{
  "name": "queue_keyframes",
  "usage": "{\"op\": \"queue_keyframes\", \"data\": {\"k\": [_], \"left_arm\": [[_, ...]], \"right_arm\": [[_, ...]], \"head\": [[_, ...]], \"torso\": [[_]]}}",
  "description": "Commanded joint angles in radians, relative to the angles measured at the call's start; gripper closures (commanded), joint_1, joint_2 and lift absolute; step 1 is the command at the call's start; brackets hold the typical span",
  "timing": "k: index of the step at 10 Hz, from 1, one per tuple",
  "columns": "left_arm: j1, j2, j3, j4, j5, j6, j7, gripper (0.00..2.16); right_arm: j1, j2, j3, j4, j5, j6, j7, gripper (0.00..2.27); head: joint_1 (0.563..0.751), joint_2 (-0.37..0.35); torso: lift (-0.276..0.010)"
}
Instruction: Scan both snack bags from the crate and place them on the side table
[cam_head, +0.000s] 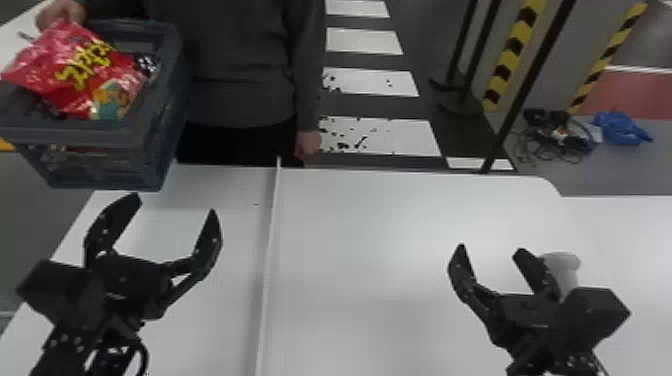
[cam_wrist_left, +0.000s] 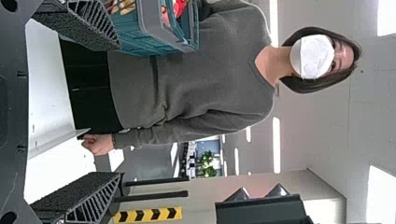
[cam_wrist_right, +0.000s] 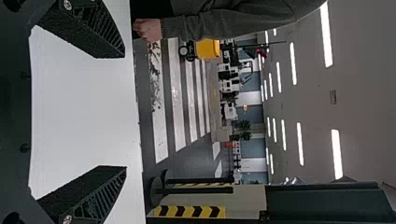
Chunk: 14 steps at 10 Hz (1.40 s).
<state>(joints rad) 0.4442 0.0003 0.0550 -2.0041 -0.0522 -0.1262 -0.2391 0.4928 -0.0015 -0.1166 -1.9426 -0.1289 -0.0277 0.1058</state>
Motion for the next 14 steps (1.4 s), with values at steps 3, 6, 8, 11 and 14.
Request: {"op": "queue_keyframes", "data": {"k": [3,6,8,11,14], "left_arm": [[0.002,0.003,-0.001,0.005,0.000,0.000,-0.003,0.02],[0.005,0.003,0.000,0.007,0.002,0.000,-0.002,0.02],[0.007,0.004,0.000,0.007,0.002,0.000,0.000,0.02],[0.008,0.004,0.000,0.005,0.002,0.000,-0.002,0.02],[0.013,0.006,-0.001,0.004,0.002,-0.006,0.000,0.02]], "right_arm": [[-0.003,0.002,0.000,0.008,0.002,-0.001,0.000,0.07],[-0.002,0.002,0.000,0.008,0.003,-0.001,0.000,0.07],[-0.002,0.002,0.000,0.008,0.003,-0.001,0.000,0.07],[-0.002,0.002,0.000,0.011,0.003,-0.001,0.000,0.07],[-0.002,0.002,0.002,0.014,0.009,-0.001,-0.001,0.07]], "head": [[0.695,-0.086],[0.695,-0.086],[0.695,-0.085],[0.695,-0.085],[0.695,-0.086]], "torso": [[-0.098],[-0.098],[-0.098],[-0.098],[-0.098]]}}
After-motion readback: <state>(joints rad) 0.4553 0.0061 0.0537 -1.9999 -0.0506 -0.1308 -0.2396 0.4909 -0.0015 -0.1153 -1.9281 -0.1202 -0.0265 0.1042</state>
